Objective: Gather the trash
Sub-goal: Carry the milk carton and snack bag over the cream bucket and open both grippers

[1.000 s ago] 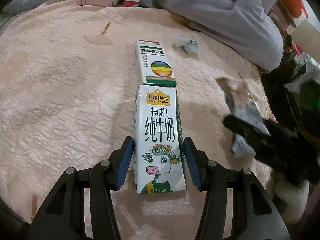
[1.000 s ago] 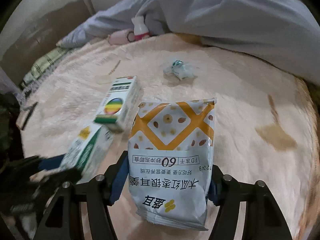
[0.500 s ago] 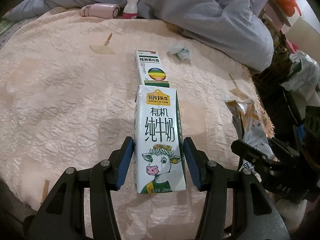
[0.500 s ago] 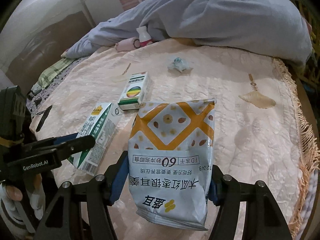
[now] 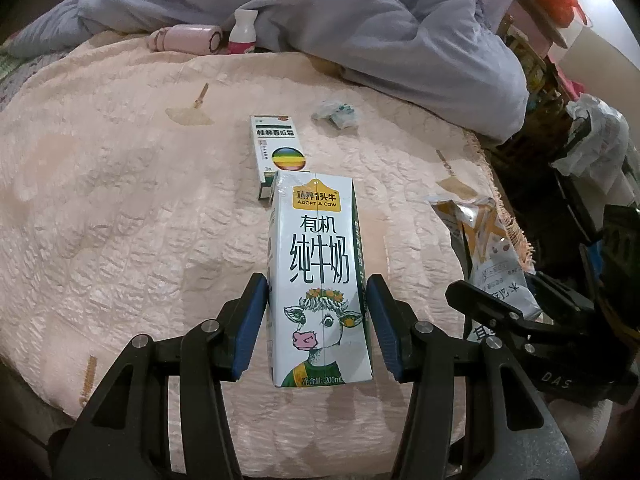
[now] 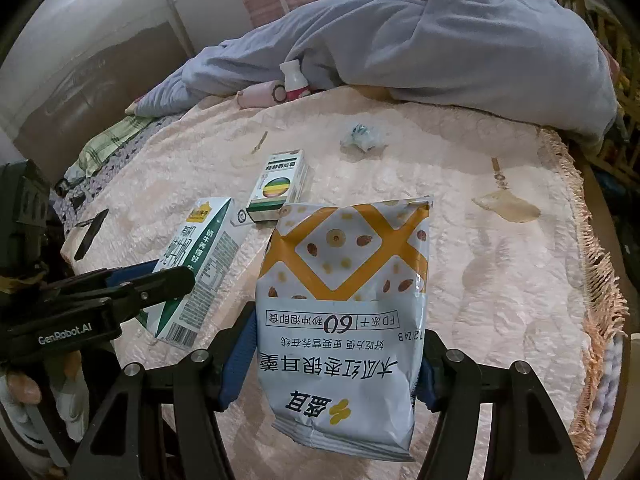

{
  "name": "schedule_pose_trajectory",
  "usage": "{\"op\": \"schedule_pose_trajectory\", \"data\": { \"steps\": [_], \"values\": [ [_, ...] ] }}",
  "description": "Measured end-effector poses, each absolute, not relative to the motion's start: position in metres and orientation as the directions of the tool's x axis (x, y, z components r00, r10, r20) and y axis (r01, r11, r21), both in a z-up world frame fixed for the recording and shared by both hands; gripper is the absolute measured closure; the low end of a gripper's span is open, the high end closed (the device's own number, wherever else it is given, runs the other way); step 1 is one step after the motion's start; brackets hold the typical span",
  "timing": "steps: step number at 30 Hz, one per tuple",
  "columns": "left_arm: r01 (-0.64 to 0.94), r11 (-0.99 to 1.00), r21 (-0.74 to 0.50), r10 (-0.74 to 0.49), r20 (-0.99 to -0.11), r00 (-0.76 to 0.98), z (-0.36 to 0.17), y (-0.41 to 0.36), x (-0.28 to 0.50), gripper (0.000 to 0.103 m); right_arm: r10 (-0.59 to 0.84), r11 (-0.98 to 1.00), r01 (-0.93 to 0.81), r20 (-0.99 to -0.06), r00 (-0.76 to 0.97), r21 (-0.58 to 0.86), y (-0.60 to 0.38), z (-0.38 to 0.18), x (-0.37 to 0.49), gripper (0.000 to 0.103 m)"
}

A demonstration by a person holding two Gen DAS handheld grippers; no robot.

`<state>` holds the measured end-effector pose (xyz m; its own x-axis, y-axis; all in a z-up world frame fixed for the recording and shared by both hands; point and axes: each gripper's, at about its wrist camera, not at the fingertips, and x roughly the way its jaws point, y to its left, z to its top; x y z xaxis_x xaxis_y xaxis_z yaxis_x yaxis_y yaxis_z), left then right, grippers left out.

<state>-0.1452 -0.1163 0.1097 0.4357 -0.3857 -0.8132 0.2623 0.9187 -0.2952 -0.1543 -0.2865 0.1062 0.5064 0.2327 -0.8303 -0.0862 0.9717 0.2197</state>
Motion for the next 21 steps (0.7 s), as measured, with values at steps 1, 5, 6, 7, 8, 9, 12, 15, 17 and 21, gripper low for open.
{"op": "schedule_pose_trajectory", "data": {
  "steps": [1,5,6,7,8,9,12,15,17,21],
  "values": [
    [0.265,0.919,-0.293,-0.385,-0.814,0.435,0.110,-0.117,-0.145,0.054,0.233,0.972,-0.086,-0.829,0.508,0.220,-0.287,0.106,-0.155,0.039],
    [0.278,0.918,-0.283,-0.383,-0.816,0.434,0.109,-0.124,-0.148,0.054,0.231,0.972,-0.082,-0.824,0.517,0.221,-0.289,0.108,-0.159,0.039],
    [0.282,0.917,-0.282,-0.384,-0.816,0.433,0.109,-0.126,-0.148,0.054,0.230,0.972,-0.080,-0.823,0.519,0.222,-0.290,0.109,-0.161,0.039],
    [0.288,0.916,-0.279,-0.385,-0.815,0.433,0.109,-0.130,-0.150,0.054,0.228,0.972,-0.077,-0.822,0.522,0.221,-0.291,0.109,-0.163,0.039],
    [0.293,0.915,-0.276,-0.385,-0.816,0.432,0.109,-0.133,-0.150,0.054,0.226,0.972,-0.073,-0.821,0.524,0.221,-0.293,0.109,-0.165,0.039],
    [0.299,0.914,-0.273,-0.385,-0.816,0.432,0.108,-0.136,-0.151,0.054,0.223,0.973,-0.068,-0.821,0.525,0.221,-0.296,0.109,-0.168,0.039],
    [0.322,0.908,-0.267,-0.391,-0.816,0.426,0.108,-0.149,-0.153,0.054,0.213,0.974,-0.051,-0.822,0.529,0.220,-0.304,0.109,-0.176,0.039],
    [0.350,0.899,-0.263,-0.401,-0.817,0.416,0.106,-0.165,-0.156,0.054,0.197,0.976,-0.024,-0.822,0.534,0.218,-0.317,0.111,-0.184,0.039],
    [0.372,0.891,-0.261,-0.409,-0.818,0.405,0.105,-0.178,-0.159,0.054,0.183,0.976,-0.003,-0.821,0.541,0.216,-0.327,0.112,-0.191,0.039],
    [0.414,0.872,-0.262,-0.427,-0.821,0.380,0.102,-0.204,-0.165,0.054,0.148,0.977,0.048,-0.819,0.555,0.209,-0.353,0.116,-0.208,0.039]
  ]
}}
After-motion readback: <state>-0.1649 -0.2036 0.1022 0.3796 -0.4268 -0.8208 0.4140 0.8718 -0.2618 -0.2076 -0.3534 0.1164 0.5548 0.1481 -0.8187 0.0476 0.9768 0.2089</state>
